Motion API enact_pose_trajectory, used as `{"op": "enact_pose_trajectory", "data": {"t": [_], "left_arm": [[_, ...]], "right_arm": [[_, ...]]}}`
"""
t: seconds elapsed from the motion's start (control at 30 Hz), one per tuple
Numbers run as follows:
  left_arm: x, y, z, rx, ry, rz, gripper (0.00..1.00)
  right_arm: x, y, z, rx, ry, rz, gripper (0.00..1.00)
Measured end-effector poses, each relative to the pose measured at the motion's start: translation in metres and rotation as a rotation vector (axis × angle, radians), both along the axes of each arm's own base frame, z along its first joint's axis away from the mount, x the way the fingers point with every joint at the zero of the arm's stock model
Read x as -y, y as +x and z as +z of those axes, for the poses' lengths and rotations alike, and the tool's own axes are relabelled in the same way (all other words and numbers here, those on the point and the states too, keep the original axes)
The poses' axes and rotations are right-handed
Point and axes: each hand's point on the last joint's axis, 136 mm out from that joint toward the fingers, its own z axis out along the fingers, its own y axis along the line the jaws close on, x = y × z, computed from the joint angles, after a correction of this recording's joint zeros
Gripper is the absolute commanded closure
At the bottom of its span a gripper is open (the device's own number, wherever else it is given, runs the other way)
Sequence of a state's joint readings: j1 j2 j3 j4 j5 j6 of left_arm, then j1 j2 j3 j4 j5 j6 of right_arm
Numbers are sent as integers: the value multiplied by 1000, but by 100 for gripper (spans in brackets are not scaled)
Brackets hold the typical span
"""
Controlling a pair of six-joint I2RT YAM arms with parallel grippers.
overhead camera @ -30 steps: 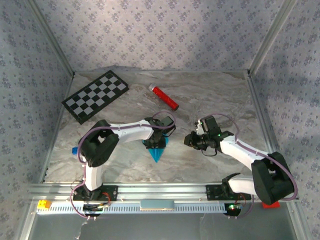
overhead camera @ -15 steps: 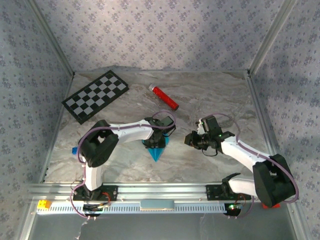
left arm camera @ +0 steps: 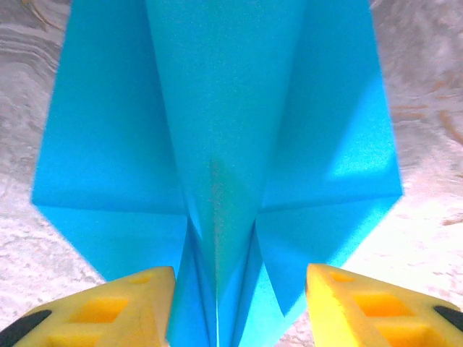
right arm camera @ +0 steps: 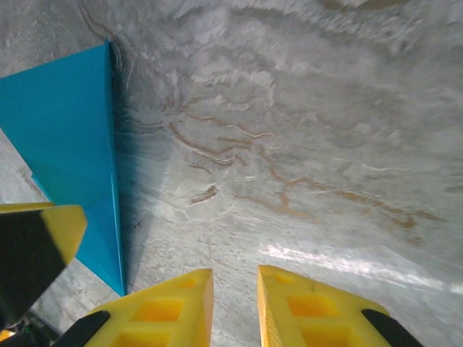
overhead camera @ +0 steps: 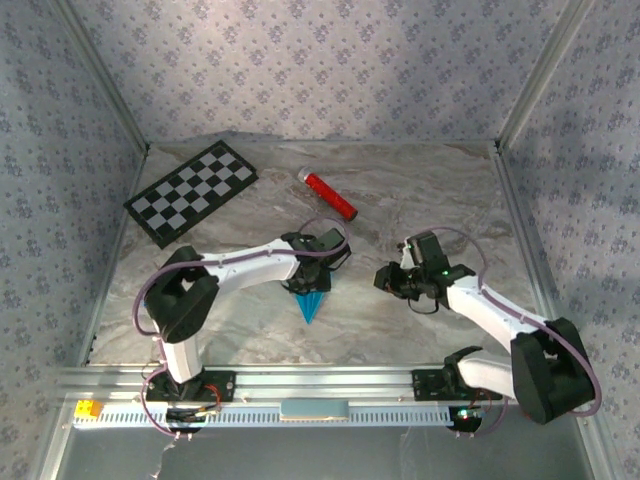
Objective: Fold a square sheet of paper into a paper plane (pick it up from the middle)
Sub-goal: Move the paper plane to the center of the table, then reset both arms
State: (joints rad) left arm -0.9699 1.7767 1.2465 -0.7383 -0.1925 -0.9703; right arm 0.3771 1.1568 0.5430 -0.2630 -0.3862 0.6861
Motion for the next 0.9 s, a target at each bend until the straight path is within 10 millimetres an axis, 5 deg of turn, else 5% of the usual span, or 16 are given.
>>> {"op": "enact_pose_trajectory", "data": {"t": [0.17,0.27,0.37,0.5,0.7,0.8,0.9], "left_arm": [[-15,4,56,193,-54,14,25],[-47,11,95,348,-75,48,3],[-96,28,124,494,-48,129,0],[-177,55,137,644,78,282,0],[-292,72,101,656,293,480,0],[-320,80,90,653,377,487,0],[-322,95,77,660,427,413,0]], "right_arm": [[34,15,39,177,-140,-75,42],[66,33,82,376,-257,-180,20],[109,49,101,527,-437,-311,9],[164,63,70,540,-731,-393,6],[222,78,14,418,-865,-454,7],[228,92,-3,423,-845,-412,8],[218,114,0,528,-772,-370,13]]}}
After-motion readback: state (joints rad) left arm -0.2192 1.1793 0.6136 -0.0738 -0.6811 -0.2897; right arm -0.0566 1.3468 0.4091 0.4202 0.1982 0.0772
